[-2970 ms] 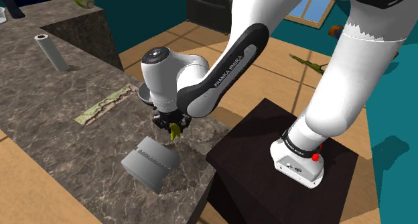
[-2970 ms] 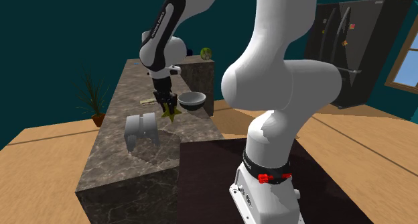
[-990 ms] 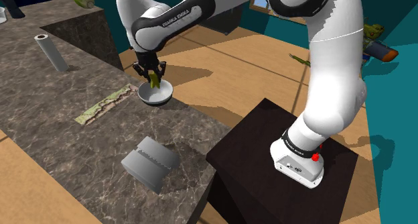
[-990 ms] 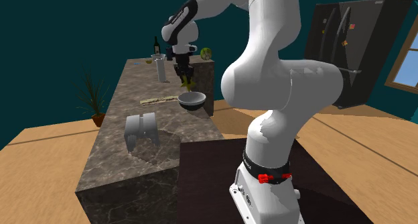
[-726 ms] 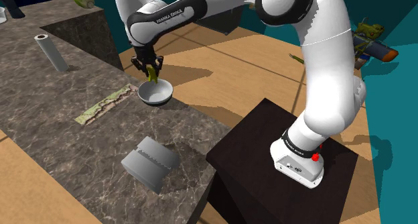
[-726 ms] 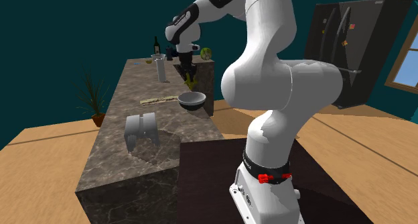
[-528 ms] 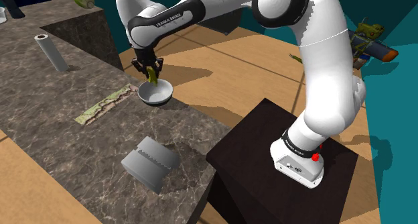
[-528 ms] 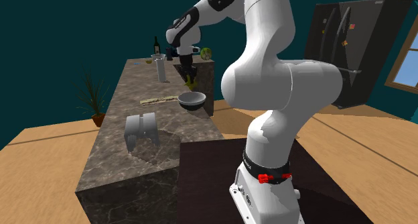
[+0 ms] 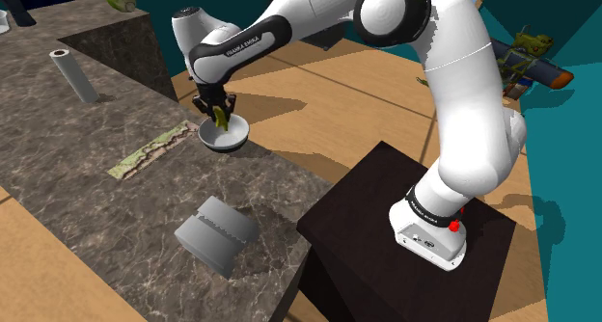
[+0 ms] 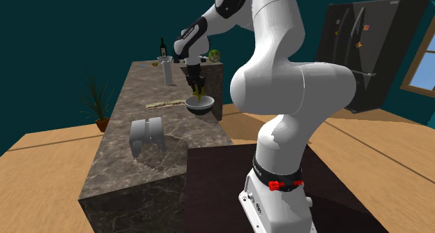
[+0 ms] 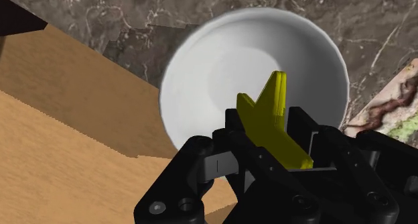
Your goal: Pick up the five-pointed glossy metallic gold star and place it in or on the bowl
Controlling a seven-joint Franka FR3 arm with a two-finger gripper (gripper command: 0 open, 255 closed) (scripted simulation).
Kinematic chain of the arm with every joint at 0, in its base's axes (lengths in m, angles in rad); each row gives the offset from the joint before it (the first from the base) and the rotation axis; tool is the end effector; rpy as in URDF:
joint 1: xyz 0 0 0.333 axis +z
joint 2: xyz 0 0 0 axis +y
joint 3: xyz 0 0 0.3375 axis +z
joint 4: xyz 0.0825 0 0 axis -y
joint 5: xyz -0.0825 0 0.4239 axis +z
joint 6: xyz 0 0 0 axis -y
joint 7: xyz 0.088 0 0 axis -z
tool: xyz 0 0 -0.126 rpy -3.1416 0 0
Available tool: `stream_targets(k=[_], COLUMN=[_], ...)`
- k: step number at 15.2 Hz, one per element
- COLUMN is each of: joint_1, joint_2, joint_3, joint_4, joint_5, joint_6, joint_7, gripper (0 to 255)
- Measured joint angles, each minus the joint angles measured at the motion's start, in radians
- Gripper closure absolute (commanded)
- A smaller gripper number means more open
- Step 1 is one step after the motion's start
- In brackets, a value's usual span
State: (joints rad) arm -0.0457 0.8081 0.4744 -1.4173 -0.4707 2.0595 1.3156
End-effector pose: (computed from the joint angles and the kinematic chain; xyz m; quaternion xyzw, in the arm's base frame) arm 0.7310 0.2281 0.2212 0.9268 -0.3726 0.0030 0.0463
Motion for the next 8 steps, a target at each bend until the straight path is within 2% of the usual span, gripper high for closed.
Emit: stream_targets(k=[8], joint_1=[0.004], joint_2=[0.020], joint_3=[-0.008], joint_4=[-0.007], joint_5=[-0.010], joint_6=[0.026], joint_7=[0.008], gripper=[255])
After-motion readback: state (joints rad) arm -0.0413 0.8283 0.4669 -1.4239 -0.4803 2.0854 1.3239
